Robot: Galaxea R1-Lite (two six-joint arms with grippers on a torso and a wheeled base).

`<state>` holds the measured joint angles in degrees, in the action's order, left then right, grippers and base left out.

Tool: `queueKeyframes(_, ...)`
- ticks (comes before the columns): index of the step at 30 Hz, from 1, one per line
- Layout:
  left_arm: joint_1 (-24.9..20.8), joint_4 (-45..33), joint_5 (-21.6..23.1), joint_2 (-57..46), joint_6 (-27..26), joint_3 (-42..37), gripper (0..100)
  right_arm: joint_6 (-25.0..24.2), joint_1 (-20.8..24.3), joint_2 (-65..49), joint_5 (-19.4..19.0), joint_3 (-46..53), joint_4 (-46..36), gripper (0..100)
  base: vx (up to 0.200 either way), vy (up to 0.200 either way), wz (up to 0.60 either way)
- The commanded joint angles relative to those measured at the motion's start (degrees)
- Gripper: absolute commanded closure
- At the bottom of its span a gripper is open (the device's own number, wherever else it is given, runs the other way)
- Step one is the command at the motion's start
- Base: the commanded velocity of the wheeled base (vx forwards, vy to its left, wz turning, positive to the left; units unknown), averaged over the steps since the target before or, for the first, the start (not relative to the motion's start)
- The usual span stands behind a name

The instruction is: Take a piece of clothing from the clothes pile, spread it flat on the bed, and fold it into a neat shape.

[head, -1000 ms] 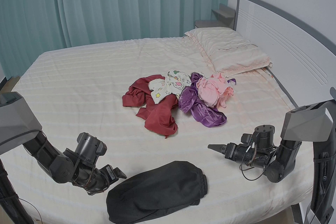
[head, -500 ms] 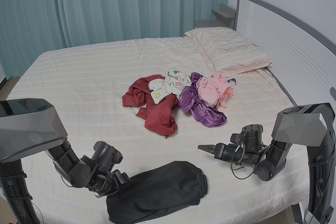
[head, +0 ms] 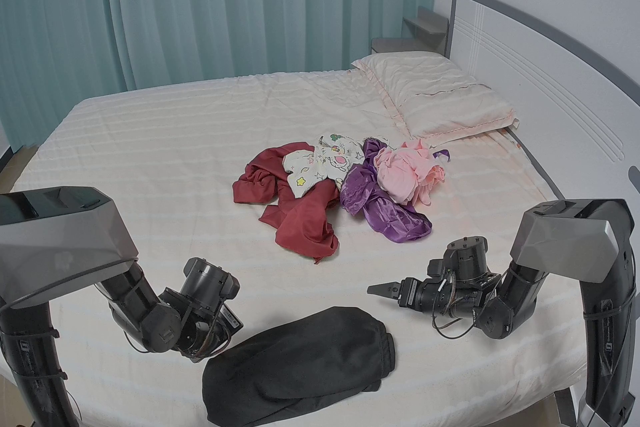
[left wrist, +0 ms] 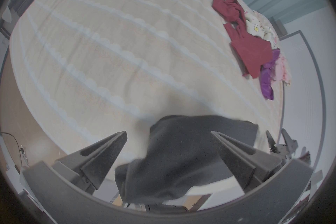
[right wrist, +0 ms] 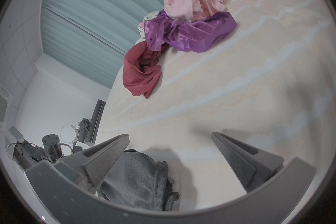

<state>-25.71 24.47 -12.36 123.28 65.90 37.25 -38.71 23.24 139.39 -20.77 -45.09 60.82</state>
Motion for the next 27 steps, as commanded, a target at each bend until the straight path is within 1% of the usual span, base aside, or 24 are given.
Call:
queueKeyframes(1,0.8,0.4,-0.5,-2.1,0.9,-0.1,100,0.2,0.5,-0.4,-0.2,1.1,-0.5,0,0.0,0.0,0.0)
queueKeyframes(6,1.8,1.6,-0.3,-4.4,1.1,-0.4,100,1.4,0.2,-0.4,-1.1,1.9,-0.4,0,0.0,0.0,0.0)
queueKeyframes(10,1.4,1.3,1.2,-4.5,0.5,-3.2,100,1.5,0.2,-0.4,-1.1,1.9,-0.4,0,0.0,0.0,0.0)
queueKeyframes(12,1.3,1.7,3.6,-4.1,0.3,-4.9,100,1.5,0.2,-0.3,-1.1,2.0,-0.1,0,0.0,0.0,0.0)
queueKeyframes(14,1.3,1.9,4.4,-4.0,0.2,-5.6,100,1.5,0.2,-0.3,-1.1,2.0,0.0,0,0.0,0.0,0.0)
queueKeyframes(15,1.3,2.1,5.7,-3.9,-0.2,-6.2,0,1.5,0.3,-0.3,-1.1,2.1,0.0,0,0.0,0.0,0.0)
queueKeyframes(18,1.3,3.4,8.7,-4.4,-1.0,-8.1,0,1.5,0.2,-0.5,-1.0,2.7,0.3,0,0.0,0.0,0.0)
queueKeyframes(20,1.4,4.3,9.6,-4.5,-1.7,-9.2,0,1.6,0.2,-0.5,-1.0,3.2,0.4,0,0.0,0.0,0.0)
queueKeyframes(22,1.4,6.7,9.6,-4.4,-2.9,-11.4,0,2.1,0.1,-0.6,-0.9,3.9,1.2,0,0.0,0.0,0.0)
queueKeyframes(27,1.3,13.0,9.4,-4.1,-2.4,-14.9,0,2.1,0.1,-0.5,-0.7,4.2,2.6,0,0.0,0.0,0.0)
